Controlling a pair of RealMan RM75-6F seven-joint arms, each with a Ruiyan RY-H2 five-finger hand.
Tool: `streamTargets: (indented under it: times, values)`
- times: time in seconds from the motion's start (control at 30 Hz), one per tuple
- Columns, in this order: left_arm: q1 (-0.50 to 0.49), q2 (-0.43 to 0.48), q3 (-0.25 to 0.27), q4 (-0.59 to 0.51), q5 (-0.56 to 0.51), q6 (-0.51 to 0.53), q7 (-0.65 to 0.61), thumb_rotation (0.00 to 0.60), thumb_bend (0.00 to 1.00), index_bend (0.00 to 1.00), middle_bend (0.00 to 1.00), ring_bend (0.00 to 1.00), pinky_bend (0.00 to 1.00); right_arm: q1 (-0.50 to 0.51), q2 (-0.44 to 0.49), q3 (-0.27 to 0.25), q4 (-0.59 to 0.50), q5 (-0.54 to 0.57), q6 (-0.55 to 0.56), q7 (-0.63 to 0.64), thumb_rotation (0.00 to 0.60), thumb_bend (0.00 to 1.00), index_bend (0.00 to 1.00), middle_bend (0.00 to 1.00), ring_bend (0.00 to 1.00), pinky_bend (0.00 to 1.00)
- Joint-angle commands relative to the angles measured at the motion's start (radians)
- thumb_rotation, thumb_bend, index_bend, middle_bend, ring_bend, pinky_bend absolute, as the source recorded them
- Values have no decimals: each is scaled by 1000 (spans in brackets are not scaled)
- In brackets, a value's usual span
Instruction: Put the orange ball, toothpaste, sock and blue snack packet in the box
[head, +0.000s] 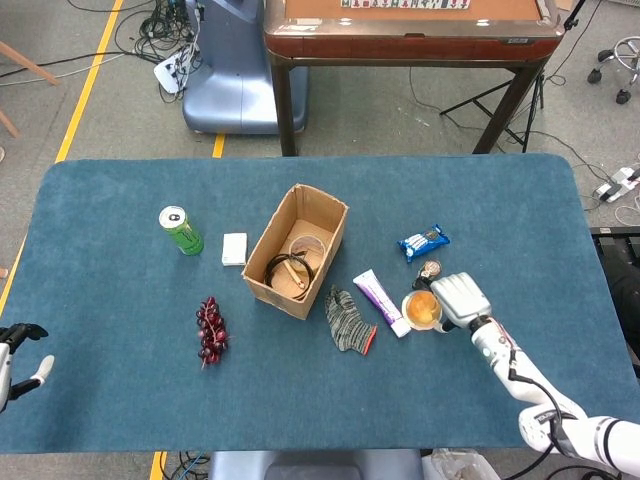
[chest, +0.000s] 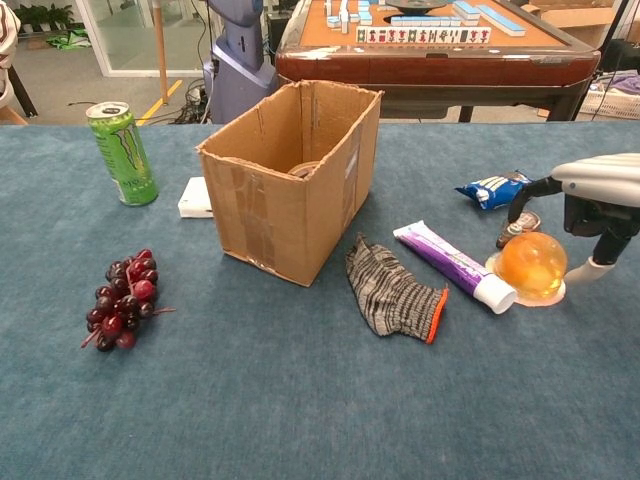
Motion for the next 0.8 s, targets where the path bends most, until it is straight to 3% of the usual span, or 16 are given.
streamTargets:
  times: [0.03, 0.53, 0.8]
  values:
    - [0, 1, -1, -1, -1, -1, -2, 600, 262, 439, 460, 416, 607, 7, -12, -7, 18, 10, -6, -3, 600, 0, 268, 1000, 1000, 1000]
    - [2, 15, 0, -14, -9, -14, -30, 600, 262, 445, 460, 416, 607, 31, -57, -23, 85, 21, -32, 49, 600, 19, 268, 1000, 1000, 1000]
    - [4, 25, 0, -22, -15, -20, -41, 600, 262, 445, 460, 416, 607, 36, -68, -32, 107, 17, -35, 67, 600, 48, 396, 1000, 1000, 1000]
